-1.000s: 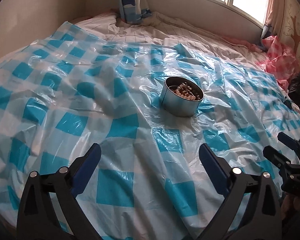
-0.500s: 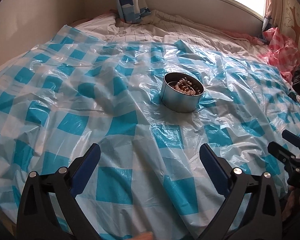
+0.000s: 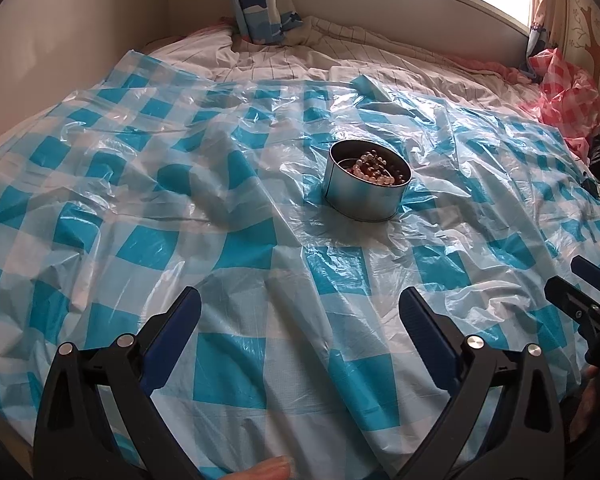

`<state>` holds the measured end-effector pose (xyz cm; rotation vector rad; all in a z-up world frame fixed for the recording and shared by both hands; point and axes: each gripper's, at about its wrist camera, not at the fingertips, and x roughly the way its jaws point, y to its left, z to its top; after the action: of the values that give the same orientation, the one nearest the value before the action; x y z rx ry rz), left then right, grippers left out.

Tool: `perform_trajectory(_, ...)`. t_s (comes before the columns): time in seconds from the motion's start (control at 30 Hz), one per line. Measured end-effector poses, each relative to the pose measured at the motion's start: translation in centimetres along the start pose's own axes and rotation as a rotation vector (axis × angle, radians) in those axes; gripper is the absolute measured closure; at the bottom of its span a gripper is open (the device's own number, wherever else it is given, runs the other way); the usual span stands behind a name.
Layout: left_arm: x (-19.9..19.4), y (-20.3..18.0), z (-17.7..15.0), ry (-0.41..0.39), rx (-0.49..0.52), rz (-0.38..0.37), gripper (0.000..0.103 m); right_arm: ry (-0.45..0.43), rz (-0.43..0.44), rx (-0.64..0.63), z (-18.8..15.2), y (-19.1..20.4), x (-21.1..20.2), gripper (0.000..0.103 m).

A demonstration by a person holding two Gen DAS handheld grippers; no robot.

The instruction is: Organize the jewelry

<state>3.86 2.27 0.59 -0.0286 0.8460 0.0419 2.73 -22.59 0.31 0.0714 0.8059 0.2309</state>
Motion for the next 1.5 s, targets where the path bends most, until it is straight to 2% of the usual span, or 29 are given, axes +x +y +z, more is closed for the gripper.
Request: perform_trajectory(1.5,0.08,-0.12,0.05,0.002,0.000,0.000,0.008,0.008,-0.006,-0.002,-0.07,-0.27,0.33,0.008)
